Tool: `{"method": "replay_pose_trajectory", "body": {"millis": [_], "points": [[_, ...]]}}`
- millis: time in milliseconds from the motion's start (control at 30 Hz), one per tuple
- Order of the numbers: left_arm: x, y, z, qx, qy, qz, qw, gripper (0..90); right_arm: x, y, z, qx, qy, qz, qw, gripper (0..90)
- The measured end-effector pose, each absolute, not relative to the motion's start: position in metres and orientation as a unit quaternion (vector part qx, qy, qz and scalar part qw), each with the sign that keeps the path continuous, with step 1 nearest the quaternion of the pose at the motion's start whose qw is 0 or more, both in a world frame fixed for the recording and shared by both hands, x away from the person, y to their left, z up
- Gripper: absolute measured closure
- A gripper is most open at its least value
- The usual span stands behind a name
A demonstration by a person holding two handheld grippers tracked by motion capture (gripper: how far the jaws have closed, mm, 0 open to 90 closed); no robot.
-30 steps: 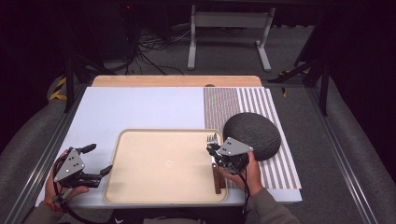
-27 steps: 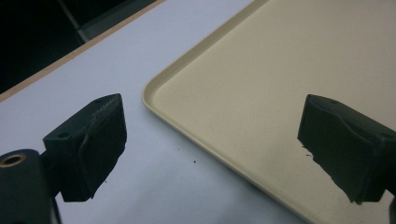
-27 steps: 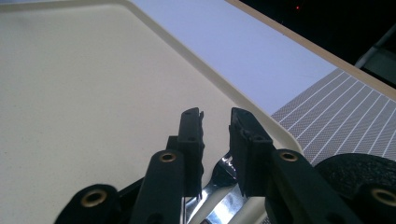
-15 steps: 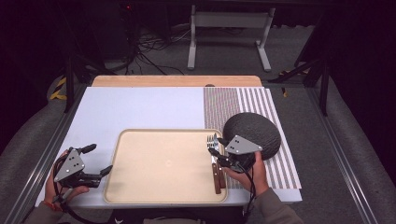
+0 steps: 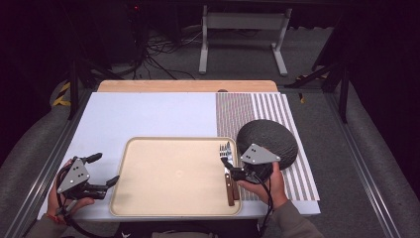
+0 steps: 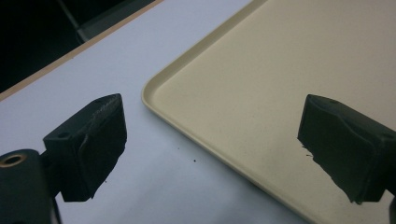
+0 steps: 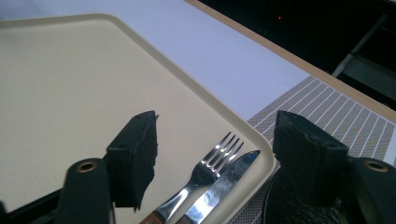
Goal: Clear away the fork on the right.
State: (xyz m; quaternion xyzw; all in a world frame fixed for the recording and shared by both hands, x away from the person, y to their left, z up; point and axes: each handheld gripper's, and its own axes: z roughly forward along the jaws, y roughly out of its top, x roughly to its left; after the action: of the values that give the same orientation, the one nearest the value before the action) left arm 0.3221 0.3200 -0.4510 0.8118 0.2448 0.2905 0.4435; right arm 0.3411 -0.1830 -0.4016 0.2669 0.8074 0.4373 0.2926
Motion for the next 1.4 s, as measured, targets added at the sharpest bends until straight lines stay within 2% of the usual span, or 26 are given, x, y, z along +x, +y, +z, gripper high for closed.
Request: {"method": "replay_pose_trajectory", "body": {"millis": [167, 367, 600, 900, 1400], "points": [[0.322, 0.32, -0.451, 0.812, 0.247, 0.288, 0.444, 8.7, 0.34, -0.186, -0.401, 0.272, 0.807, 0.43, 0.299, 18.8], [0.322, 0.32, -0.451, 0.812, 0.248, 0.288, 0.444, 8.7, 0.339, -0.189, -0.401, 0.274, 0.808, 0.428, 0.298, 15.0], [0.322, 0.32, -0.451, 0.811, 0.248, 0.288, 0.445, 8.6, 0.335, -0.199, -0.402, 0.268, 0.81, 0.418, 0.312, 17.5], [0.323, 0.32, -0.452, 0.811, 0.247, 0.289, 0.444, 8.7, 0.332, -0.217, -0.402, 0.278, 0.802, 0.43, 0.307, 16.1], [0.323, 0.32, -0.452, 0.81, 0.248, 0.29, 0.445, 8.7, 0.324, -0.239, -0.403, 0.296, 0.795, 0.416, 0.327, 16.4]]}}
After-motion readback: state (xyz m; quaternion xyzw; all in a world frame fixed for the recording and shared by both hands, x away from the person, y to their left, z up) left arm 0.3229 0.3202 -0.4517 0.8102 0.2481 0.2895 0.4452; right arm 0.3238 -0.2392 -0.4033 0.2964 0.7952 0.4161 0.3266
